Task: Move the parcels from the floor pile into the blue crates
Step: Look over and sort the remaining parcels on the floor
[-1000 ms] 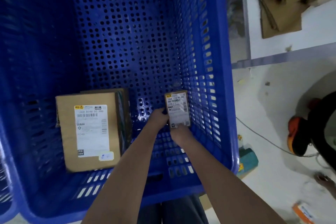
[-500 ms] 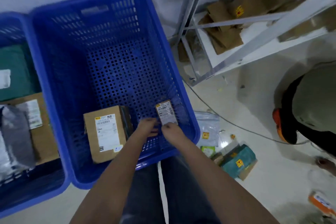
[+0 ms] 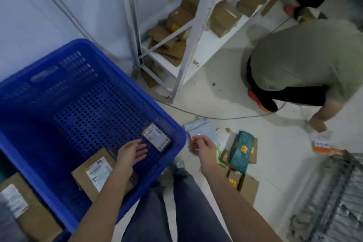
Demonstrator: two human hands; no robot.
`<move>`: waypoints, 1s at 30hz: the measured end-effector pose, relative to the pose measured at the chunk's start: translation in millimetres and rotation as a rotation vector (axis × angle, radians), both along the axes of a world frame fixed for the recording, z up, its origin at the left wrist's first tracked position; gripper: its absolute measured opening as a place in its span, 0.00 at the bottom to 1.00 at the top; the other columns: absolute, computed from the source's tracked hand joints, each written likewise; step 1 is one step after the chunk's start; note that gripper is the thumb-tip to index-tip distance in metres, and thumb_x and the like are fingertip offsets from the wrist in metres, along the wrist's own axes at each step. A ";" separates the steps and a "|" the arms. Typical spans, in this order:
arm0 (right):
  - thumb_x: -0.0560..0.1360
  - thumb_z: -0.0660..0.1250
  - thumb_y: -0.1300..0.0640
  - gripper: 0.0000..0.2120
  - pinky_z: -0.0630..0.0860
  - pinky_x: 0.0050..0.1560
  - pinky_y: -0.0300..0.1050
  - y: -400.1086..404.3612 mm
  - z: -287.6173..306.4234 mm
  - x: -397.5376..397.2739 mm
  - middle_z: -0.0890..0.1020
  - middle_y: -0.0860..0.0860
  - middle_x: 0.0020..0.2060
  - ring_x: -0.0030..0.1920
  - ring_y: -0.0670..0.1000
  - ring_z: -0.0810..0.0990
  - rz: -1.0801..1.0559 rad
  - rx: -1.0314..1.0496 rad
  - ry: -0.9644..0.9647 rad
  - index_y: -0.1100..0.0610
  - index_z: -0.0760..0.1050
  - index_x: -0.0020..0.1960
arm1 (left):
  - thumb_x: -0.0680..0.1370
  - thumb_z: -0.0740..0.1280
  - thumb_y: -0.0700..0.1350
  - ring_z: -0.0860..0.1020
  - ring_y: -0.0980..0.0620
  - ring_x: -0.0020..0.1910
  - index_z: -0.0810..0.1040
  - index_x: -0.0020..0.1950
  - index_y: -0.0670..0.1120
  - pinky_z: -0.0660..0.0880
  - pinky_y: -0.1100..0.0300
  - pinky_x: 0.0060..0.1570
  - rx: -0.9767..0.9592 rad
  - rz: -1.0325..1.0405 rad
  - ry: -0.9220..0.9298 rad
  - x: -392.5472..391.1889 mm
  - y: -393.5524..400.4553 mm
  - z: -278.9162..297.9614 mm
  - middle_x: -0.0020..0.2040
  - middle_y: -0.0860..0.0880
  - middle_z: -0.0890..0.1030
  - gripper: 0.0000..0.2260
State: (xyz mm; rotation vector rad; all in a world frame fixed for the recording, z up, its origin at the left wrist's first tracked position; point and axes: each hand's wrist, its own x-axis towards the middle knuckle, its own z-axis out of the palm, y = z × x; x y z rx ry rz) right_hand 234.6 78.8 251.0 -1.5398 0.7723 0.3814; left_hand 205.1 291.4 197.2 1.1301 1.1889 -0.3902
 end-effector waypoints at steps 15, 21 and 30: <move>0.79 0.55 0.62 0.12 0.75 0.37 0.45 -210.1 -39.5 -200.1 0.79 0.60 0.37 0.36 0.56 0.77 -0.585 -0.009 0.583 0.68 0.74 0.52 | 0.80 0.58 0.36 0.79 0.52 0.38 0.78 0.45 0.46 0.78 0.64 0.36 0.214 -0.825 -0.517 31.0 -174.0 96.7 0.40 0.46 0.80 0.11; 0.81 0.50 0.56 0.18 0.75 0.37 0.43 -257.6 -76.7 -211.6 0.79 0.59 0.38 0.37 0.55 0.77 -0.504 0.083 0.610 0.67 0.74 0.54 | 0.76 0.64 0.36 0.75 0.48 0.41 0.74 0.51 0.44 0.72 0.59 0.42 0.209 -1.594 -0.096 21.6 -272.6 -11.9 0.39 0.47 0.76 0.06; 0.82 0.49 0.54 0.19 0.74 0.34 0.42 -319.9 -191.9 -184.5 0.78 0.60 0.37 0.35 0.54 0.76 -0.552 0.240 0.624 0.66 0.73 0.50 | 0.72 0.67 0.41 0.75 0.48 0.42 0.72 0.59 0.42 0.73 0.58 0.46 0.341 -1.755 0.082 2.7 -379.9 -156.8 0.39 0.48 0.76 0.16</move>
